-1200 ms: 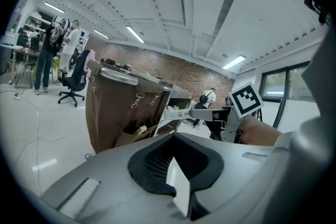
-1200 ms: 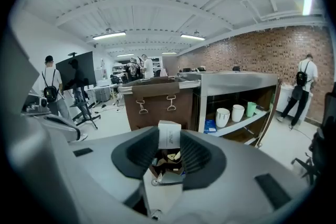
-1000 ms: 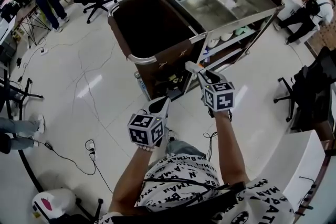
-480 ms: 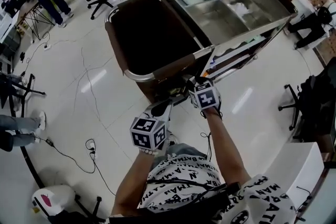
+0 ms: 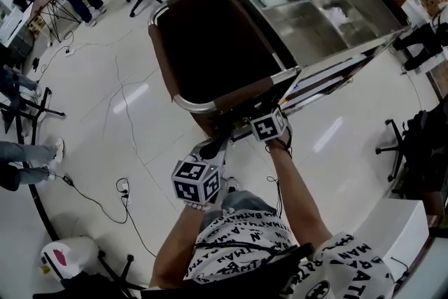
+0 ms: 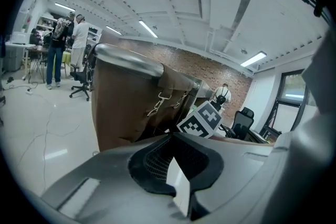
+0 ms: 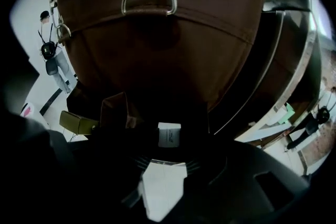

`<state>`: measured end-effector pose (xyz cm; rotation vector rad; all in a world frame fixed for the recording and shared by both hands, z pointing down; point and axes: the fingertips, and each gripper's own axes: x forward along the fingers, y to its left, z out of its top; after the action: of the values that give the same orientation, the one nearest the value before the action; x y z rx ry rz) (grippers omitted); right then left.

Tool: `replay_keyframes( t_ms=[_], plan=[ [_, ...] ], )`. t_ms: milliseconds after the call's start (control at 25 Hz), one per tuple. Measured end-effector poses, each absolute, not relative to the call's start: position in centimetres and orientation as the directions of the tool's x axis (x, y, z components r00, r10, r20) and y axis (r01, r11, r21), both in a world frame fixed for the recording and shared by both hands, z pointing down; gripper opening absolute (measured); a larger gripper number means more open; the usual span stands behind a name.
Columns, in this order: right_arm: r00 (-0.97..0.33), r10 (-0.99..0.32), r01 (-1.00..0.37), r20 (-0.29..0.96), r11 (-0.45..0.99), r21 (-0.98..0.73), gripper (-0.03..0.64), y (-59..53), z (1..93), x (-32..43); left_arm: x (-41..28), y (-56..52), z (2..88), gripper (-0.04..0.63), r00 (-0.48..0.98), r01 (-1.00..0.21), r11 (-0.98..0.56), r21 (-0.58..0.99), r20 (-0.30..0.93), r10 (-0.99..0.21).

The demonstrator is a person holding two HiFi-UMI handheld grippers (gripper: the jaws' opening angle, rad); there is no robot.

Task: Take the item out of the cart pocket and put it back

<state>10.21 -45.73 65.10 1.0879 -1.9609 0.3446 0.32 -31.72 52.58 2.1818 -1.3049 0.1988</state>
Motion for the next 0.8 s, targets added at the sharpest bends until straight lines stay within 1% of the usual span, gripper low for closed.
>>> replay_keyframes(
  t_ms=[160, 240, 440, 600, 640, 680, 760, 800],
  plan=[
    [-0.265, -0.592, -0.822, 0.761, 0.551, 0.142, 0.163, -46.0, 64.3, 10.3, -0.6, -31.2, 52.8, 0.0, 0.506, -0.846, -0.343, 0.408, 0.414, -0.757],
    [-0.265, -0.607, -0.833, 0.749, 0.536, 0.139, 0.196, -45.7, 63.6, 10.5, -1.0, -30.6, 52.9, 0.0, 0.508, -0.845, -0.345, 0.409, 0.412, -0.756],
    [-0.244, -0.656, -0.868, 0.714, 0.477, 0.141, 0.196, -43.2, 61.0, 12.0, -2.1, -28.3, 52.2, 0.0, 0.527, -0.834, -0.369, 0.41, 0.394, -0.753],
    [-0.311, -0.7, -0.905, 0.643, 0.424, 0.023, 0.193, -38.8, 57.6, 12.9, -2.6, -25.7, 51.5, 0.0, 0.556, -0.815, -0.402, 0.418, 0.367, -0.746],
    [-0.337, -0.714, -0.91, 0.613, 0.414, -0.018, 0.18, -37.4, 56.4, 12.8, -2.8, -24.8, 51.3, 0.0, 0.562, -0.811, -0.411, 0.417, 0.359, -0.745],
    [-0.365, -0.73, -0.911, 0.578, 0.407, -0.062, 0.117, -35.7, 55.1, 12.6, -3.0, -23.9, 51.0, 0.0, 0.568, -0.807, -0.419, 0.416, 0.352, -0.744],
    [-0.416, -0.75, -0.904, 0.514, 0.401, -0.146, 0.037, -31.7, 52.8, 11.8, -3.5, -21.5, 50.6, 0.0, 0.578, -0.8, -0.434, 0.414, 0.34, -0.742],
    [-0.432, -0.756, -0.899, 0.492, 0.403, -0.17, 0.012, -29.3, 51.9, 11.4, -3.8, -20.0, 50.3, 0.0, 0.584, -0.796, -0.441, 0.415, 0.335, -0.739]
  ],
)
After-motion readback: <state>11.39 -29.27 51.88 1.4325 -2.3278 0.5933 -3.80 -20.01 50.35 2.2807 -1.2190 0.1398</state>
